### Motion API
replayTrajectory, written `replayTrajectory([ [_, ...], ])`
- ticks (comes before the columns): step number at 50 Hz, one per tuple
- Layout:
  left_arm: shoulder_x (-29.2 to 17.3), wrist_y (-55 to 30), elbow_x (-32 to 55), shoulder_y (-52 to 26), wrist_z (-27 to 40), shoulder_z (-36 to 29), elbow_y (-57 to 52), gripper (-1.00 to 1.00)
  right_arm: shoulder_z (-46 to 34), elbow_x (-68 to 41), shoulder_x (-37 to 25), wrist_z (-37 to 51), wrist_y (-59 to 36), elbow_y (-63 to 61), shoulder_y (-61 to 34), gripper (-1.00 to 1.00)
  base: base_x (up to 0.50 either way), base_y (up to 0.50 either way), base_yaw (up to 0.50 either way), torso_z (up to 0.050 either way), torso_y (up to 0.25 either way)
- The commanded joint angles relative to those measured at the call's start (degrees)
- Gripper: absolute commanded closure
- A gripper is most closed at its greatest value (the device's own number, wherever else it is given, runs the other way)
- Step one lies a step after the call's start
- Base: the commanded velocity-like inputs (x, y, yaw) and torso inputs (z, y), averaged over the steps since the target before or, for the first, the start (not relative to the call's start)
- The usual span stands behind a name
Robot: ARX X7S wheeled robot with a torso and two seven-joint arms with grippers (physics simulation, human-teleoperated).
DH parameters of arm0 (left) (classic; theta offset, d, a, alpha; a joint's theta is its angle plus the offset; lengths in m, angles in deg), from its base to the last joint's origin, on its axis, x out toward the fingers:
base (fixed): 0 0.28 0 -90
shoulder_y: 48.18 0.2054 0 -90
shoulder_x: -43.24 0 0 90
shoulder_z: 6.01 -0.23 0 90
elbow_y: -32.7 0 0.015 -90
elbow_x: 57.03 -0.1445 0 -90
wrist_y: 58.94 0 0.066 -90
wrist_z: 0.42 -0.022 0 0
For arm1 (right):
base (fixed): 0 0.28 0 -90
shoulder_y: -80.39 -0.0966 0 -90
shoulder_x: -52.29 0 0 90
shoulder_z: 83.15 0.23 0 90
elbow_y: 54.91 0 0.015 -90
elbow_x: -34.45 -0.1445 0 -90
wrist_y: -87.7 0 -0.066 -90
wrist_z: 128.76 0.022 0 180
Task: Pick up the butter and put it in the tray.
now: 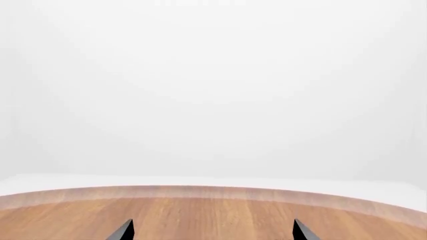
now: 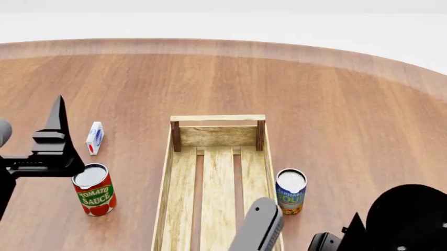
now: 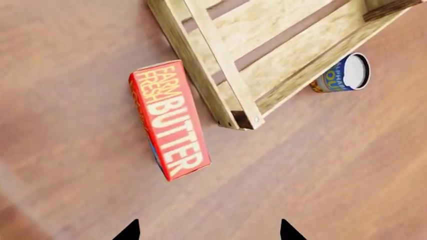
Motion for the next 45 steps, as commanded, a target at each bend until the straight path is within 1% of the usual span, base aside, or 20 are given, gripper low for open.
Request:
replayTrajectory([
  [1, -0.16, 0.17, 0.23, 0.12, 0.34, -0.46, 0.01, -1.00, 0.87, 10.61, 0.38, -10.98, 0.47, -1.07, 0.89, -1.00, 0.00, 0.00, 0.00, 0.000, 0.000],
  [8, -0.33, 0.20, 0.43, 0.07, 0.53, -0.66, -0.13, -1.00, 2.05, 17.32, 0.57, -17.11, 0.94, -1.96, 3.14, -1.00, 0.00, 0.00, 0.00, 0.000, 0.000],
  [16, -0.57, 0.02, 0.87, -0.01, 0.78, -0.60, -0.53, -1.00, 3.21, 28.33, 1.72, -27.22, 1.65, -2.71, 5.74, -1.00, 0.00, 0.00, 0.00, 0.000, 0.000],
  [23, -0.73, 0.54, 0.91, 0.01, 0.75, -0.79, -0.02, -1.00, 2.24, 36.78, 2.30, -35.11, 3.47, -2.78, 7.07, -1.00, 0.00, 0.00, 0.00, 0.000, 0.000],
  [45, -1.24, 1.27, 1.29, 0.36, 1.18, -1.22, 0.28, -1.00, -2.79, 49.80, 1.97, -46.45, 10.35, -1.60, 10.45, -1.00, 0.00, 0.00, 0.00, 0.000, 0.000],
])
